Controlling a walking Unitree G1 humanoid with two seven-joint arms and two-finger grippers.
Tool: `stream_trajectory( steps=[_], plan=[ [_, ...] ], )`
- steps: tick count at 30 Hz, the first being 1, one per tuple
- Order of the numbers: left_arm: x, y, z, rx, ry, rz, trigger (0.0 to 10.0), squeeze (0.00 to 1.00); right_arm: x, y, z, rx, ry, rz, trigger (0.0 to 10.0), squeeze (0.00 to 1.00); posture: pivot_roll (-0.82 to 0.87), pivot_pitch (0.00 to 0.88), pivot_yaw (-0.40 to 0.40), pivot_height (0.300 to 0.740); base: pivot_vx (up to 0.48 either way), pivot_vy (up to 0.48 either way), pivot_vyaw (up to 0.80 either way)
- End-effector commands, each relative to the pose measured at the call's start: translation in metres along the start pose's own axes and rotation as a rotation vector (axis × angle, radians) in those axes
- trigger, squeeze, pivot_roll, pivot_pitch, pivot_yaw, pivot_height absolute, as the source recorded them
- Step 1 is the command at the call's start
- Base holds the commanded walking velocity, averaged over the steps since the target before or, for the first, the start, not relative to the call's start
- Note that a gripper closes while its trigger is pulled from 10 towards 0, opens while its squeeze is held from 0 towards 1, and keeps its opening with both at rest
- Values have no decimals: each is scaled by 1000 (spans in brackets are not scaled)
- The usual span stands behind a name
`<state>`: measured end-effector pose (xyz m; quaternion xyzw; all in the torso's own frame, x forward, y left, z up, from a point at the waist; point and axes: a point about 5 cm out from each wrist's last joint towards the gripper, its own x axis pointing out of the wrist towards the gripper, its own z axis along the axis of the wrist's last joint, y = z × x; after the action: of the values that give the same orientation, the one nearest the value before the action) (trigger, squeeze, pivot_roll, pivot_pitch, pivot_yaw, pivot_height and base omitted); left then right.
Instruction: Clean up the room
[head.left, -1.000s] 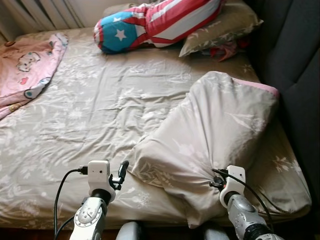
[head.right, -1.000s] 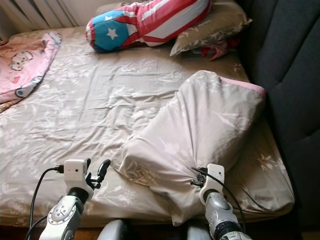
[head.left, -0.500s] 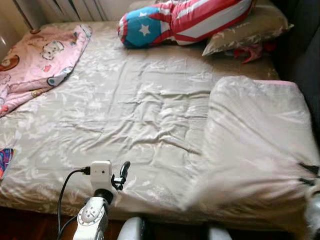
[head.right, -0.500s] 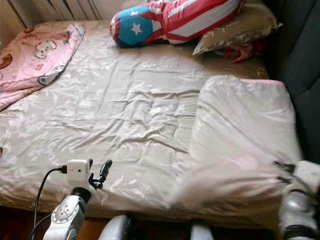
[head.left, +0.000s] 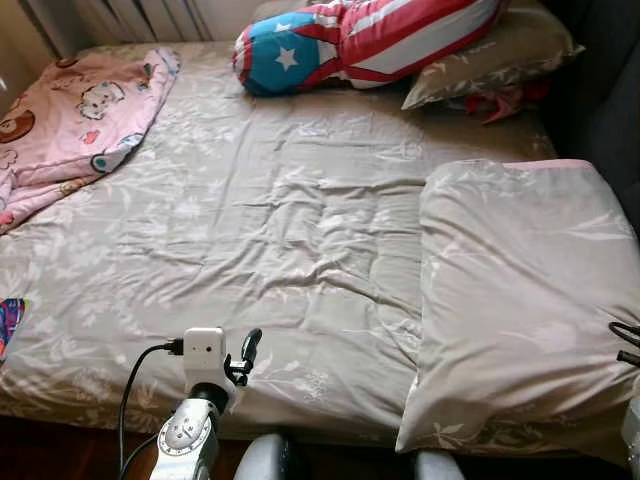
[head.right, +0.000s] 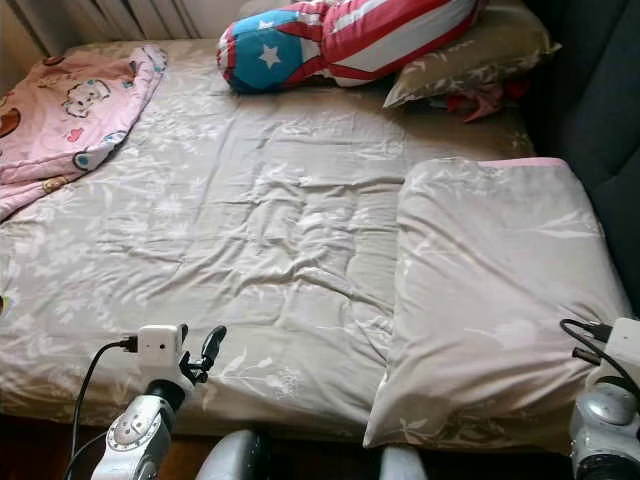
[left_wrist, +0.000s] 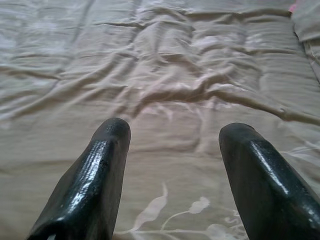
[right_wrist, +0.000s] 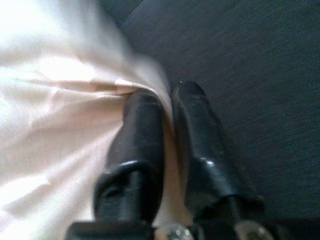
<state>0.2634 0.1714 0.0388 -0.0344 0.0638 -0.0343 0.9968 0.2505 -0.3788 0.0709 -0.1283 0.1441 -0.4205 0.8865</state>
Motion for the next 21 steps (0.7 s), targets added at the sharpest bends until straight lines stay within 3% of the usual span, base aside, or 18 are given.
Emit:
stream_trajectory(
  steps=[1,2,3,4,5,6,7,12,15,16,21],
  plan=[
    [-4,6,-7,5,22,18,10000,0,1,-4,5,-8,-43,-20,10000,1000,-209,140,56,662,0,0,0],
    [-4,6,-7,5,22,19,10000,0,1,-3,10,-18,-79,-10,10000,1000,-211,138,56,662,0,0,0],
    [-4,6,-8,6,22,20,10000,0,1,0,15,-31,-117,10,10000,910,-212,138,56,662,0,0,0],
    [-4,6,-8,6,22,21,10000,0,1,2,18,-40,-141,24,10000,910,-213,138,56,662,0,0,0],
    [-4,6,-9,6,24,21,10000,0,-1,7,21,-52,-168,53,10000,90,-214,138,56,662,0,0,0],
    [-4,6,-10,5,28,21,10000,0,-3,13,21,-54,-176,88,10000,0,-214,135,57,662,0,0,0],
    [-4,6,-11,4,31,21,10000,0,-5,17,20,-55,-181,114,10000,0,-215,134,57,662,0,0,0],
    [-6,5,-24,3,82,22,10000,0,-38,72,-9,61,-82,428,10000,0,-220,117,50,662,0,0,0],
    [-9,7,-32,1,118,32,10000,0,-67,99,-30,126,-25,595,10000,0,-216,106,46,662,0,0,0],
    [-10,7,-37,0,139,40,10000,0,-84,110,-46,120,28,666,10000,0,-211,100,45,667,0,0,0],
    [-15,12,-49,-10,195,65,10000,0,-113,122,-80,110,180,744,10000,0,-209,88,44,692,0,0,0]
  ],
)
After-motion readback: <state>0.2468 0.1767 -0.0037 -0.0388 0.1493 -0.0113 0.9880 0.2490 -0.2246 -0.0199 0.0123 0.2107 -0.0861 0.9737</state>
